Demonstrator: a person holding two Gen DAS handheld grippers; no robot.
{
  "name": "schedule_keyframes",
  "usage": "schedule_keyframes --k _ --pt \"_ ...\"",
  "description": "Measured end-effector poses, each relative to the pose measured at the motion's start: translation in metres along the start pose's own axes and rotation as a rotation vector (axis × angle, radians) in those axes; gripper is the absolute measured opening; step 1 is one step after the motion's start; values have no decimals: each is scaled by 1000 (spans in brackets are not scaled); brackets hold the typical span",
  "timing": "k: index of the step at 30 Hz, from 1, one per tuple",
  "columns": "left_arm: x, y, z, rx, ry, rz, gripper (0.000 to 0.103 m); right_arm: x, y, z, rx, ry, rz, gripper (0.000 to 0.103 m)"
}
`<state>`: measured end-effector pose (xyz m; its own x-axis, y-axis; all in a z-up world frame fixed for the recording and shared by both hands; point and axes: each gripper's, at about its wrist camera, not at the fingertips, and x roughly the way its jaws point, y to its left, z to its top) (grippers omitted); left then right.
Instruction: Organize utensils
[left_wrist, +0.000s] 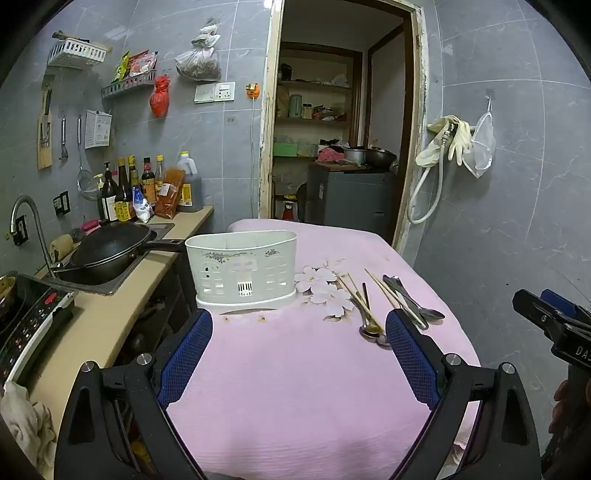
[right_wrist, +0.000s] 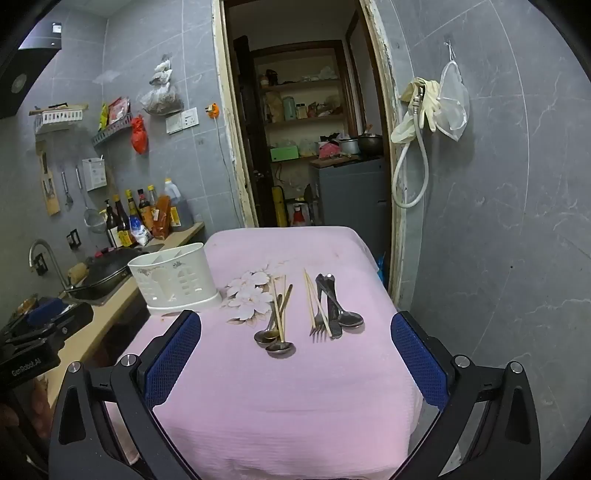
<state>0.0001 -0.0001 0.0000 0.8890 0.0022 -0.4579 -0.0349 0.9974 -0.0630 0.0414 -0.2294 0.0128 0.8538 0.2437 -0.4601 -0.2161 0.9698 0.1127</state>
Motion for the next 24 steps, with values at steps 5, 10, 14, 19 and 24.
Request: schedule_keyframes --k 5,10,14,19,24 --pt "0 0 0 1 -2 0 92 0 0 0 -2 0 -1 103" --pt "0 0 0 0 -2 -1 92 1 0 0 2 1 1 103" --pt "0 0 0 -1 -2 0 92 1 -1 1 3 1 2 103" --pt "0 0 0 0 -1 -2 92 1 0 1 0 1 -1 103" --pt "1 2 -4 -2 -1 -1 92 0 1 1 -2 0 -4 103"
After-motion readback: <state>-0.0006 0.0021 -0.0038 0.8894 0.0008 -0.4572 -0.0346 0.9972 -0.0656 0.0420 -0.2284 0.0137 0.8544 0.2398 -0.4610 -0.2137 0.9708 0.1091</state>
